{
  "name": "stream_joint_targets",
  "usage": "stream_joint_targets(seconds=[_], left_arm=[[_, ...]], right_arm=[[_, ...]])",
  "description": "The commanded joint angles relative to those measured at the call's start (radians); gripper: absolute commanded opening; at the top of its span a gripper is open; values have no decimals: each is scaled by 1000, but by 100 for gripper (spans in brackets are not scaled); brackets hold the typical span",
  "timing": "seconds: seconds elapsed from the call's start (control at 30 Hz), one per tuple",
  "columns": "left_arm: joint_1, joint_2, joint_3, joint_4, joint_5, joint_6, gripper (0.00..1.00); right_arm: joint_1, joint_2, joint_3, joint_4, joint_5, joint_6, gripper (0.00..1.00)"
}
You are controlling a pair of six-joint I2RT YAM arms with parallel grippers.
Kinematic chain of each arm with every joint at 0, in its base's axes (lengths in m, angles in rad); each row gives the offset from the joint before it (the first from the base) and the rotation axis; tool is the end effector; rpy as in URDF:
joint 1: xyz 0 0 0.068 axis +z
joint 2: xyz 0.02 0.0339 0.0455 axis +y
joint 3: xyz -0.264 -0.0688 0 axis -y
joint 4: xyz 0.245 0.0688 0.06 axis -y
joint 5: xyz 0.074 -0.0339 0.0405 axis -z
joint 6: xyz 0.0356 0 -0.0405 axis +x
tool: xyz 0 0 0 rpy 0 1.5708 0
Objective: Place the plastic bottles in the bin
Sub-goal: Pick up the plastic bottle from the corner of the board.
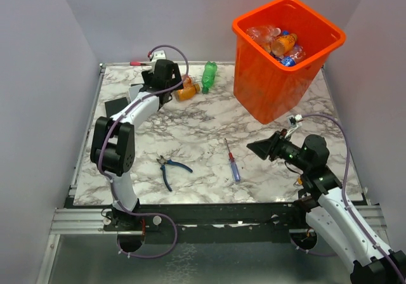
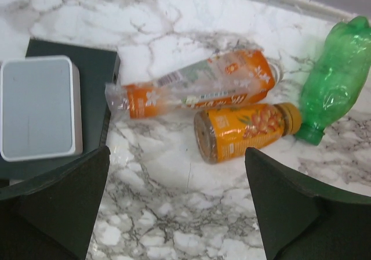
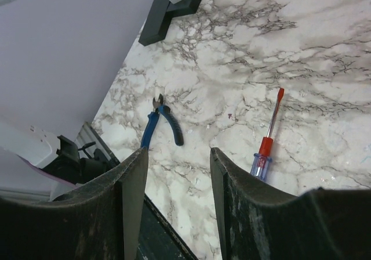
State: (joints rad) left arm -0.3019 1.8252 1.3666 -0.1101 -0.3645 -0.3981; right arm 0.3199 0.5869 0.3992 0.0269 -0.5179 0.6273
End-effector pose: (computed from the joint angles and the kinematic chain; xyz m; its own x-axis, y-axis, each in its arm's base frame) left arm 0.4077 -0.1137 0.2566 -0.4705 -0.2328 -0.8511 -0.2076 0.9667 -0.1497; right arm 0.1422 0.0657 0.2561 -0.5557 0.3531 -0.7526 -0.5076 0.5729 0.6436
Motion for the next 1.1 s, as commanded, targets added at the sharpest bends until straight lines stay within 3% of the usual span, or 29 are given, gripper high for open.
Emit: stream_joint_targets(seconds=[0.0, 0.17, 0.33, 0.5, 0.73, 1.07], left_arm=[[-2, 85, 139, -1, -47, 207, 99], [-19, 130, 203, 11, 214, 313, 99], [-106, 202, 280, 3, 264, 491, 99], [-125, 295, 381, -27, 278, 537, 99], [-141, 455, 582, -3, 296, 424, 99], [-161, 630, 714, 46, 142, 298, 99]], right_arm=[[7, -12, 2, -16, 23, -12, 50], [8, 8, -2, -2, 33, -21, 50], [8, 48, 10, 13, 20, -20, 50], [10, 42, 26, -23, 32, -32, 50], [10, 35, 36, -99, 43, -31, 50], [10, 40, 48, -115, 81, -35, 50]])
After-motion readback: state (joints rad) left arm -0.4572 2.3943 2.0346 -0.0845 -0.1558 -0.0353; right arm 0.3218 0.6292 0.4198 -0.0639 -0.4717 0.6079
